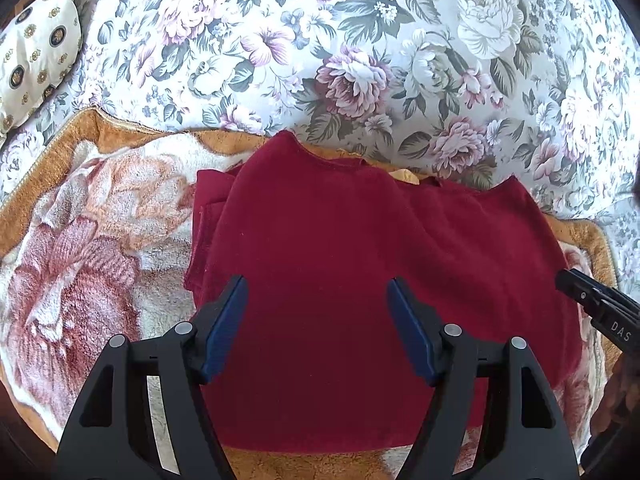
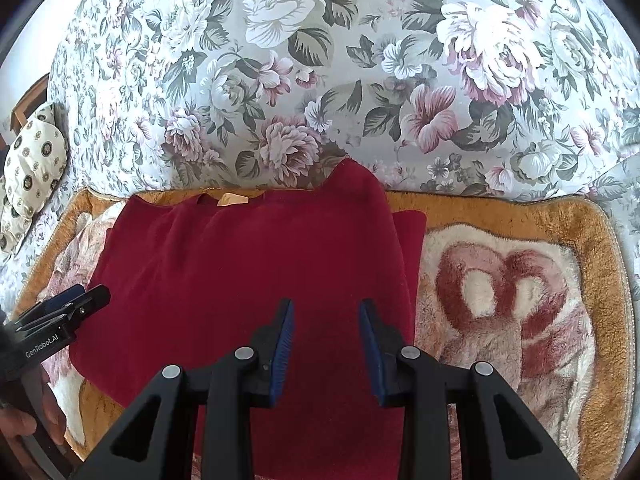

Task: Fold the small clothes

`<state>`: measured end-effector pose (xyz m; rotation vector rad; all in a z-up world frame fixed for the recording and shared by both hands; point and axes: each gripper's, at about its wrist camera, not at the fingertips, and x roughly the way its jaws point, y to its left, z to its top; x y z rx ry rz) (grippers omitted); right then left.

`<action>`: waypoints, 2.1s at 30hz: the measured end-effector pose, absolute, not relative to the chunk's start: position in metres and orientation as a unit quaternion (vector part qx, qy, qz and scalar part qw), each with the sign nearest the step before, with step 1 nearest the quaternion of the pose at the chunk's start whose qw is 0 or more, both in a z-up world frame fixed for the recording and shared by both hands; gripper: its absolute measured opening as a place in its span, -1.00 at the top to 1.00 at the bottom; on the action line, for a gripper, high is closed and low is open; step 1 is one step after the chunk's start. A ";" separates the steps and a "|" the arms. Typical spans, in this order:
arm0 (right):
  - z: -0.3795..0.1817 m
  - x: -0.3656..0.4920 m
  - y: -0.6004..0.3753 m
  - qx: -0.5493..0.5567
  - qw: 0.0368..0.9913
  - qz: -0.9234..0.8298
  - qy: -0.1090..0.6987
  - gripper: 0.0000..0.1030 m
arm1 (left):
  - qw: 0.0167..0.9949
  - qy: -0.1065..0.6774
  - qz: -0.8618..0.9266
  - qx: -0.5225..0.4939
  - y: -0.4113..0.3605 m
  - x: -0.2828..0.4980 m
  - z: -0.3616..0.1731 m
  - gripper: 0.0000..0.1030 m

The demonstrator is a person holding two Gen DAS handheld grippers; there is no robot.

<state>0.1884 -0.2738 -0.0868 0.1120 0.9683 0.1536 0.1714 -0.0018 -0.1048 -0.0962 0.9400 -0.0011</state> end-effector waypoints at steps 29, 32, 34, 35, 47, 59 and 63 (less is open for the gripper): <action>-0.098 0.245 -0.141 0.058 0.836 0.209 0.505 0.21 | 0.851 0.477 0.002 -0.221 0.102 0.116 -0.132 -0.40; -0.093 0.257 -0.101 0.033 0.832 0.229 0.504 0.19 | 0.842 0.483 -0.005 -0.240 0.103 0.116 -0.145 -0.39; -0.091 0.264 -0.078 0.021 0.829 0.243 0.504 0.17 | 0.842 0.481 -0.007 -0.244 0.102 0.114 -0.151 -0.40; -0.092 0.268 -0.065 0.016 0.824 0.252 0.507 0.16 | 0.845 0.475 -0.006 -0.246 0.103 0.113 -0.152 -0.40; -0.123 0.303 0.036 -0.063 0.806 0.250 0.532 -0.07 | 0.847 0.437 -0.037 -0.299 0.104 0.112 -0.158 -0.80; -0.127 0.320 0.044 -0.055 0.782 0.251 0.568 -0.23 | 0.862 0.414 -0.051 -0.287 0.098 0.105 -0.159 -0.94; -0.133 0.320 0.066 -0.108 0.775 0.248 0.571 -0.36 | 0.864 0.409 -0.059 -0.287 0.101 0.101 -0.158 -0.94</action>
